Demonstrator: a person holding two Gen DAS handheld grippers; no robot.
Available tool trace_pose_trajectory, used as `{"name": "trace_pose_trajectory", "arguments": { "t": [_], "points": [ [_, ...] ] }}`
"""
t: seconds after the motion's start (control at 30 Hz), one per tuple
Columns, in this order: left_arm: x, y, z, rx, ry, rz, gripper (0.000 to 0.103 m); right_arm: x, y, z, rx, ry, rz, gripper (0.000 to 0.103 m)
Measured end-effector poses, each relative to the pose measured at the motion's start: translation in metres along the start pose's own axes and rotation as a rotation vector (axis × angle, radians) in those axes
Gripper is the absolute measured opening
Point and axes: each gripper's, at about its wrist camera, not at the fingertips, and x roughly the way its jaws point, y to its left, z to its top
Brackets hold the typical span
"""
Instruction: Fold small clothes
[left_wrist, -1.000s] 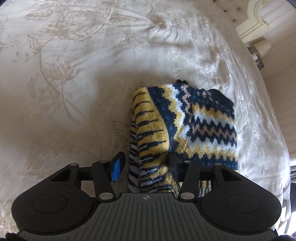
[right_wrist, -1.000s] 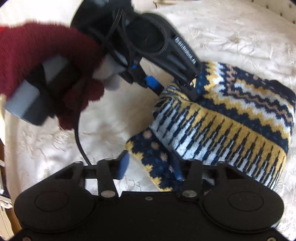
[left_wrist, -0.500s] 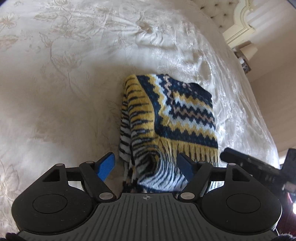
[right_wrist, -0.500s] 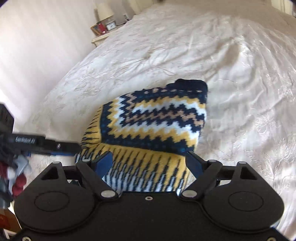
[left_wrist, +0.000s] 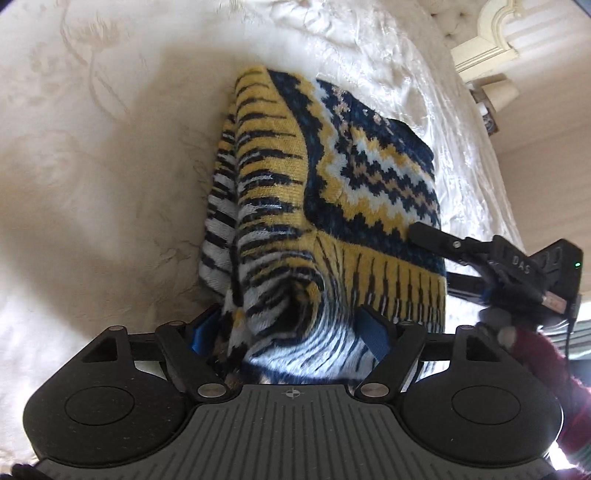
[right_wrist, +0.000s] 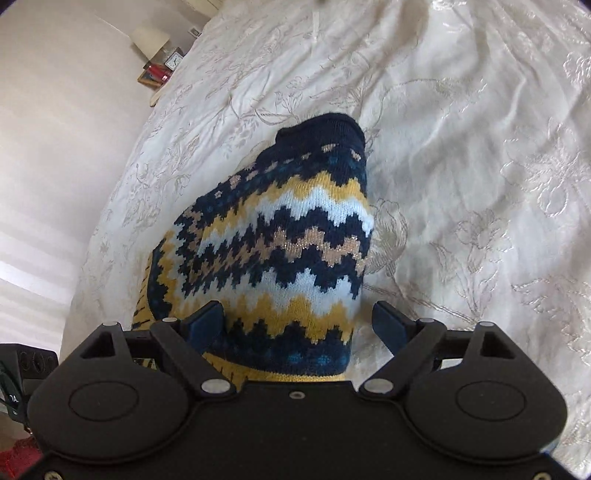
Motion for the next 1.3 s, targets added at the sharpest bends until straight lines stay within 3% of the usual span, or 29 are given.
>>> {"name": "trace_pose_trajectory", "arguments": {
  "t": [0.2,0.23,0.27,0.33,0.37,0.47,0.63,0.87,0.97,1.03,1.1,1.23,1.3],
  "points": [
    [0.017,0.007,0.008,-0.075,0.042,-0.098,0.085,0.016,-0.006,-0.001,0.037,0.021,0.054,0.093],
    [0.018,0.008,0.009,-0.081,0.058,-0.128,0.08,0.016,-0.006,0.0,0.043,0.026,0.066,0.088],
    [0.02,0.008,0.01,-0.084,0.078,-0.157,0.067,0.016,-0.005,-0.001,0.046,0.035,0.084,0.071],
    [0.021,0.004,0.008,-0.063,0.109,-0.184,0.056,0.013,0.0,-0.001,0.026,0.046,0.064,0.058],
    [0.02,0.0,0.006,-0.034,0.114,-0.187,0.056,0.01,0.003,-0.002,0.019,0.045,0.063,0.053],
    [0.014,-0.009,-0.004,-0.003,0.119,-0.211,0.056,-0.003,0.007,-0.003,0.044,0.044,0.069,0.05],
    [0.007,-0.029,-0.04,0.009,0.16,-0.252,0.056,-0.026,0.014,-0.018,0.041,0.058,0.043,0.05],
    [0.016,-0.064,-0.127,0.049,0.252,-0.263,0.056,-0.029,0.019,-0.021,0.054,0.094,0.003,0.05],
    [0.025,-0.075,-0.161,0.056,0.268,-0.227,0.057,-0.035,0.011,-0.02,0.068,0.11,-0.008,0.052],
    [0.028,-0.081,-0.176,0.079,0.247,-0.155,0.057,-0.043,0.004,-0.026,0.06,0.114,-0.038,0.056],
    [0.026,-0.084,-0.188,0.107,0.198,-0.048,0.058,-0.049,-0.002,-0.031,0.043,0.107,-0.087,0.059],
    [0.011,-0.089,-0.201,0.104,0.086,0.069,0.06,-0.065,-0.009,-0.033,0.051,0.051,-0.1,0.076],
    [0.003,-0.098,-0.206,0.128,0.037,0.122,0.061,-0.074,-0.007,-0.037,0.032,0.026,-0.11,0.079]
  ]
}}
